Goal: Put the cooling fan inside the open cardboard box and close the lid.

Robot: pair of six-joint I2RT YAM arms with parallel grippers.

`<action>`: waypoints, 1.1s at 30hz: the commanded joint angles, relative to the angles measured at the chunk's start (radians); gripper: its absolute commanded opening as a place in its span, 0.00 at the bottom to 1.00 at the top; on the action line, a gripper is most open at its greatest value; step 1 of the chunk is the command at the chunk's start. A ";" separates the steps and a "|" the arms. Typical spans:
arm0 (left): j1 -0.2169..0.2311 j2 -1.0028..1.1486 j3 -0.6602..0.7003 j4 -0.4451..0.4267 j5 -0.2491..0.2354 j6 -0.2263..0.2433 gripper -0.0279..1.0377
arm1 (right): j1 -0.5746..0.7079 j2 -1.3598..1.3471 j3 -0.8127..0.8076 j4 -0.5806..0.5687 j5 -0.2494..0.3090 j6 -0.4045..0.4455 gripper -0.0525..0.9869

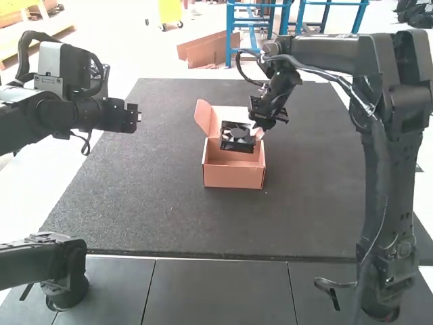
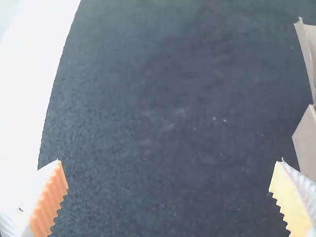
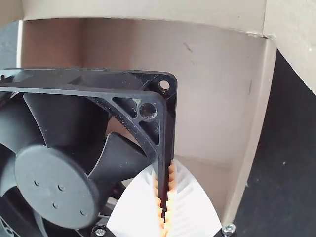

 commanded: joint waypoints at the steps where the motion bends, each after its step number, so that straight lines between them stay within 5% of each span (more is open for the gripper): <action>1: 0.003 -0.023 0.005 0.008 -0.007 0.009 0.94 | 0.017 0.013 0.038 0.013 0.004 -0.013 0.05; 26: -0.005 -0.023 0.019 0.011 -0.007 0.009 0.94 | 0.032 0.147 0.058 0.022 0.036 -0.027 0.05; 28: -0.005 -0.021 0.020 0.012 -0.007 0.009 0.94 | 0.028 0.152 0.065 0.027 0.009 -0.027 0.17; 29: -0.005 -0.021 0.019 0.014 -0.005 0.007 0.94 | 0.026 0.152 0.078 0.025 -0.002 -0.028 0.30; 31: -0.005 -0.020 0.013 0.022 -0.005 0.009 0.94 | 0.024 0.152 0.113 0.019 -0.039 -0.031 0.71; 33: -0.005 -0.017 0.003 0.037 0.002 0.007 0.94 | 0.018 0.152 0.159 -0.007 -0.099 -0.070 0.89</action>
